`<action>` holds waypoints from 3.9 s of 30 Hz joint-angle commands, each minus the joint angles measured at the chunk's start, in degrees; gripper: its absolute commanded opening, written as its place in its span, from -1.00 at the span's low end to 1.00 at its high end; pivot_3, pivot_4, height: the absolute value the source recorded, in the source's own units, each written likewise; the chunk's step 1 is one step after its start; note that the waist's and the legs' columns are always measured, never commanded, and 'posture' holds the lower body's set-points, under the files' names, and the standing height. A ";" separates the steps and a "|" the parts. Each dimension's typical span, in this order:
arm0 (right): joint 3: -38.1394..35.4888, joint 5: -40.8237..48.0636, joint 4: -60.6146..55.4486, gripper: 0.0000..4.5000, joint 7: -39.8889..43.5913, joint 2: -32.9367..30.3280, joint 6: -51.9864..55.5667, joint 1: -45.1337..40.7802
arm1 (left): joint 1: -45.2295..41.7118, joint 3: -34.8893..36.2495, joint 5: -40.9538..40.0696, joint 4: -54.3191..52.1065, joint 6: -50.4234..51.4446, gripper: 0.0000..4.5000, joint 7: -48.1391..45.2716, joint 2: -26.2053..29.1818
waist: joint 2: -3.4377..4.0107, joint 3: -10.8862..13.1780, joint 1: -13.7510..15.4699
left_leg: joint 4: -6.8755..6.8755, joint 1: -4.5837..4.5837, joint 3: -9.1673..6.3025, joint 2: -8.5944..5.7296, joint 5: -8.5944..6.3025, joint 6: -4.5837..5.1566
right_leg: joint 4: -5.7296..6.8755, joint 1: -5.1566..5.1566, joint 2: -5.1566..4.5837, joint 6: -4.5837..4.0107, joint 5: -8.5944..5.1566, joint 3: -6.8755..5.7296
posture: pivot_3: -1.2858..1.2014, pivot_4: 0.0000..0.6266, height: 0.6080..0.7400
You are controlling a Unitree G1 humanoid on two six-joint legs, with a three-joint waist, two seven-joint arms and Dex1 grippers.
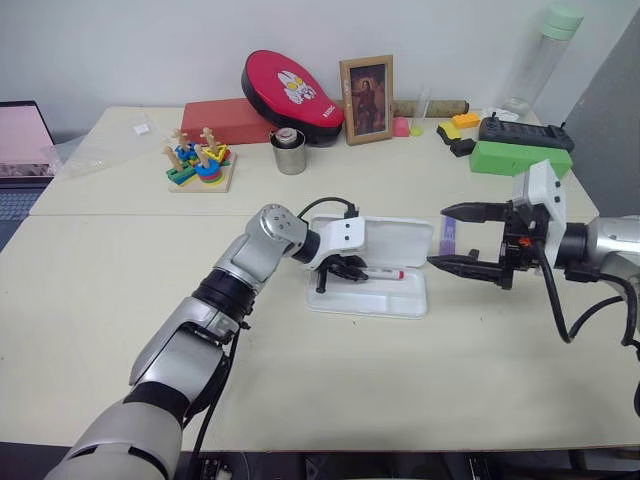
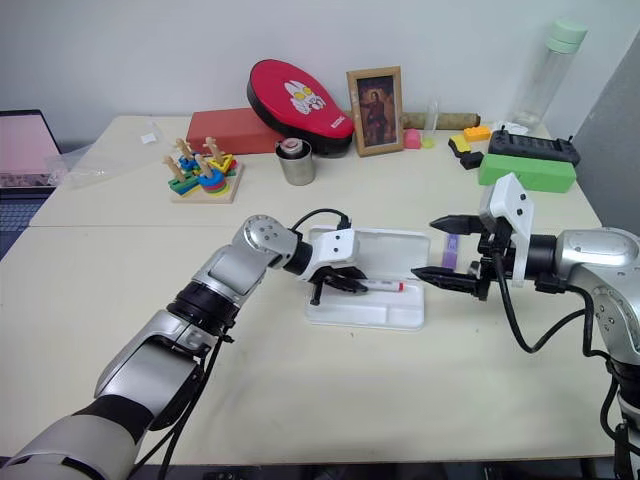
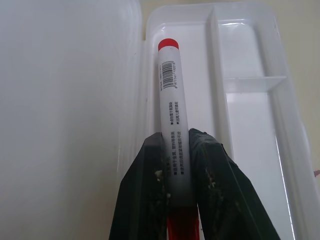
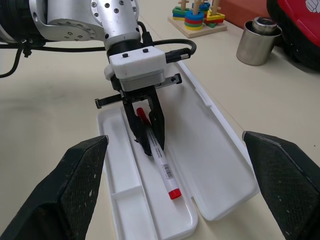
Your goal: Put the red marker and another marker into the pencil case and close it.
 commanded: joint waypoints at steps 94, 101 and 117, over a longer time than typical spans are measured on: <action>20.31 -14.77 20.16 -0.52 7.26 14.41 -5.59 -26.00 | 39.01 43.92 -39.19 -52.94 26.93 1.00 6.93 27.78 | 0.18 -0.02 -2.39 | -0.01 0.13 0.50 0.21 0.09 0.21 | 0.12 0.16 -0.06 -0.03 -0.02 -0.14 | 0.03 -0.52 1.00; 31.73 -24.70 22.73 -0.52 6.36 17.97 -8.56 -24.12 | 53.59 52.98 -43.96 -61.27 29.25 1.00 7.06 30.70 | 0.18 -0.02 -1.86 | -0.05 0.11 0.55 0.24 0.08 0.23 | 0.13 0.06 -0.06 -0.03 -0.02 -0.11 | 0.03 -0.52 1.00; 35.82 -30.10 14.16 -0.52 3.97 21.42 -3.21 -18.13 | 56.88 51.25 -44.45 -64.00 28.31 1.00 11.18 31.92 | 0.17 -0.02 -1.34 | -0.06 0.11 0.56 0.26 0.08 0.22 | 0.14 0.07 -0.06 -0.05 -0.01 -0.13 | 0.03 -0.52 1.00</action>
